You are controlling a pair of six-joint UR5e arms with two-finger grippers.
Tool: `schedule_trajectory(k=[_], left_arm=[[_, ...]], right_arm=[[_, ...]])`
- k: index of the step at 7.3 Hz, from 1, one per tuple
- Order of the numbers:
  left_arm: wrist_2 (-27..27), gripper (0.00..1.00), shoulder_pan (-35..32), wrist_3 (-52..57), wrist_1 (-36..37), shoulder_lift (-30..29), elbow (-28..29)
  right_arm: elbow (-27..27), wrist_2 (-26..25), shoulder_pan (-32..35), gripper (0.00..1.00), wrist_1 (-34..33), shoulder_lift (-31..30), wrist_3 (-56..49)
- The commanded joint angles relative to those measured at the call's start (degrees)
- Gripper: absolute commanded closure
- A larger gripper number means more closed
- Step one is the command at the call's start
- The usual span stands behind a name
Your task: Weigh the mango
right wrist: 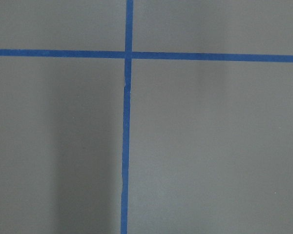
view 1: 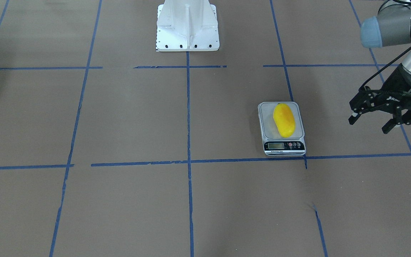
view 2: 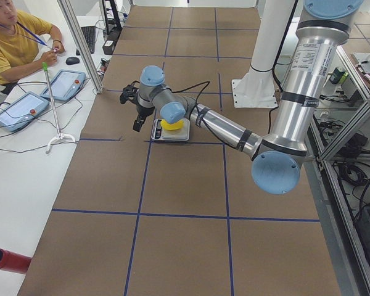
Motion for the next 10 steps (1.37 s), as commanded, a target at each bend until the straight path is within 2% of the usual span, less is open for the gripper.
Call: schedule_trajectory(k=[1,3,5,7,8,10], left_arm=[[-0.11,0.0,-0.38,5.87,0.15,2.17,0.66],[-0.11,0.0,-4.92,14.21,0.23,5.08,1.44],[-0.46,0.0,-8.8,16.88,1.98,5.88,3.98],[-11.03,0.0,-15.36,20.98,4.01,7.72,9.15],[-13.62,0.0,-17.58,23.19,4.1,8.51,11.62],[-13.56,0.0,-20.67,23.57,10.83,8.17,14.54]], right_arm=[[0.0,-0.03,0.0,0.0,0.0,0.0,0.0],[0.0,-0.03,0.0,0.0,0.09,0.0,0.0],[0.0,-0.03,0.0,0.0,0.0,0.0,0.0],[0.0,-0.03,0.0,0.0,0.0,0.0,0.0],[0.0,-0.03,0.0,0.0,0.0,0.0,0.0],[0.0,-0.03,0.0,0.0,0.0,0.0,0.0]])
